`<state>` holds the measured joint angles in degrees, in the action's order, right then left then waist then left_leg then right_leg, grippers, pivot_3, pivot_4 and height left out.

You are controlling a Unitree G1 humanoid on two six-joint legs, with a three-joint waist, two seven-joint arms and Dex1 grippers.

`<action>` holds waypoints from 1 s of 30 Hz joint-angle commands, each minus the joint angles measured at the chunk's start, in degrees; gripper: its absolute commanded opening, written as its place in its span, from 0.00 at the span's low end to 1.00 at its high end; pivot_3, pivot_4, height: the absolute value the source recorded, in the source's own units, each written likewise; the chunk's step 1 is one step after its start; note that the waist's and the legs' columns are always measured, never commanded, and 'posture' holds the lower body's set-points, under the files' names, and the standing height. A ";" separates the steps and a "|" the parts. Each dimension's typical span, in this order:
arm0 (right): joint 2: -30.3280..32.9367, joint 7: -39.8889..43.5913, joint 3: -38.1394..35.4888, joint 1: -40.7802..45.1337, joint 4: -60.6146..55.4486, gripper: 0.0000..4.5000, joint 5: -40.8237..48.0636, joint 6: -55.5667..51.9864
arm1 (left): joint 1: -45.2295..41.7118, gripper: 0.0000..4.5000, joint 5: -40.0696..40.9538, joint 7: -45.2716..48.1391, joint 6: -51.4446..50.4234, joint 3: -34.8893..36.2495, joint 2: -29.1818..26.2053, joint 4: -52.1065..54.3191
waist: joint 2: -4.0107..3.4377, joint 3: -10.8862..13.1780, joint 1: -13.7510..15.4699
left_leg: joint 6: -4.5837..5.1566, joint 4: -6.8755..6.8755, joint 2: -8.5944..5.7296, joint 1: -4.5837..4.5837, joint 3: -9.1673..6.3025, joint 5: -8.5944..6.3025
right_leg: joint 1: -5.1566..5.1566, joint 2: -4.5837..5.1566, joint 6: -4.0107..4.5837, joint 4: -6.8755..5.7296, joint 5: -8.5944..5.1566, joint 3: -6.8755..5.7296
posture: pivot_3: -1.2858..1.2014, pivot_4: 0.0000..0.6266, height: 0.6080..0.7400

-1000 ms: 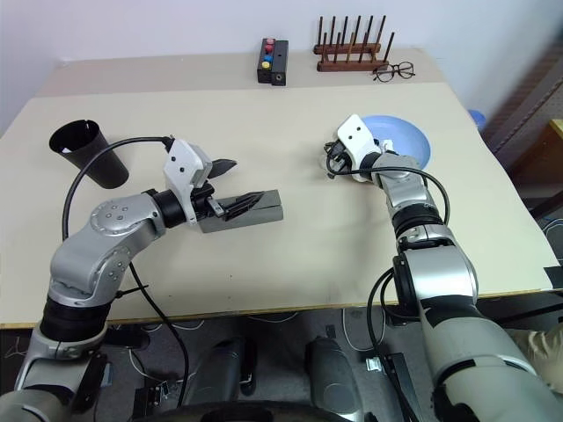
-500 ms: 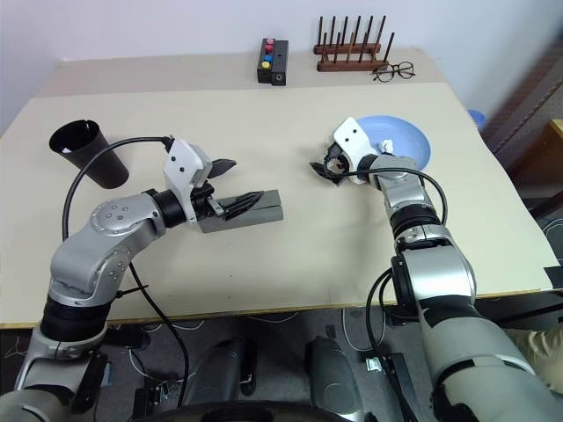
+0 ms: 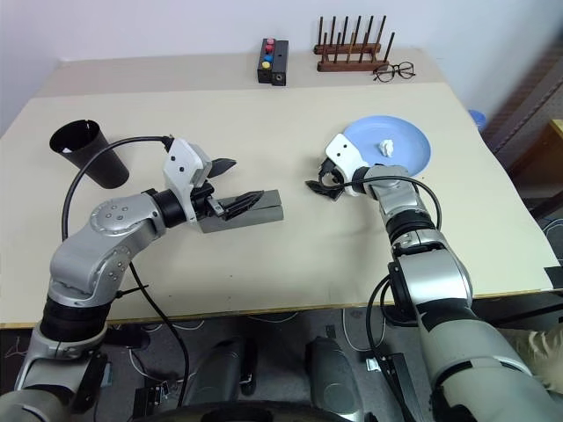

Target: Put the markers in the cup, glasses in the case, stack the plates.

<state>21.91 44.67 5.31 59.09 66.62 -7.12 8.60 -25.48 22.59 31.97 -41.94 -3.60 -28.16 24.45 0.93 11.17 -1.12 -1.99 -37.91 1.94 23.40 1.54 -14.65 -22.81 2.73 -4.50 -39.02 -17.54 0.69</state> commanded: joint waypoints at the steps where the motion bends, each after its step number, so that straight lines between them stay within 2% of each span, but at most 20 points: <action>1: 0.73 -1.77 -0.08 1.32 0.72 0.99 -0.62 -0.95 | -0.64 1.00 0.39 -0.53 0.30 1.27 -0.09 2.35 | 0.00 0.00 0.01 | 0.00 0.00 0.00 0.00 0.00 0.00 | 0.00 0.00 0.00 0.00 0.00 0.00 | 0.52 0.24 1.00; 16: 1.58 -6.72 -1.11 3.96 3.44 0.99 -0.65 -2.22 | -0.34 1.00 1.20 -1.79 -0.32 1.45 0.02 3.28 | 0.00 0.00 0.11 | 0.00 0.00 -0.01 0.00 0.00 0.00 | 0.00 0.02 0.00 0.00 0.00 0.00 | 0.52 0.24 1.00; 19: 1.62 -7.07 -1.05 4.08 3.72 0.82 -0.70 -2.11 | -0.32 1.00 1.27 -1.99 -0.39 1.44 0.02 3.44 | 0.00 0.00 0.11 | 0.00 0.00 -0.01 0.00 0.00 0.00 | 0.00 0.02 0.00 0.00 0.00 0.00 | 0.52 0.24 1.00; 20: 1.63 -7.16 -1.06 4.10 3.78 0.73 -0.69 -2.07 | -0.30 1.00 1.32 -2.07 -0.44 1.47 0.02 3.54 | 0.00 0.00 0.10 | 0.00 0.00 -0.01 0.00 0.00 0.00 | 0.00 0.02 0.00 0.00 0.00 0.00 | 0.52 0.24 1.00; 26: 1.40 -7.04 -1.16 4.24 3.82 0.04 -0.38 -2.00 | -0.17 1.00 1.40 -2.50 -0.55 1.42 0.14 3.76 | 0.00 0.00 -0.06 | 0.00 0.02 -0.01 0.01 0.00 0.00 | -0.03 0.00 0.00 0.00 0.00 0.00 | 0.52 0.24 1.00; 30: 1.37 -7.01 -1.09 4.33 3.66 0.02 -0.40 -1.76 | -0.05 1.00 1.27 -2.61 -0.44 1.44 0.18 3.70 | 0.00 0.00 -0.06 | 0.00 0.04 -0.01 0.01 0.01 0.00 | -0.04 0.00 0.00 0.01 0.00 0.01 | 0.52 0.24 1.00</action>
<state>22.72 37.87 5.14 61.53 70.76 -7.82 6.48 -25.40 23.27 29.69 -42.48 -3.53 -28.05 25.93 0.93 11.17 -1.18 -1.99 -37.88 1.93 23.42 1.55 -14.65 -22.85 2.73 -4.49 -39.01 -17.54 0.70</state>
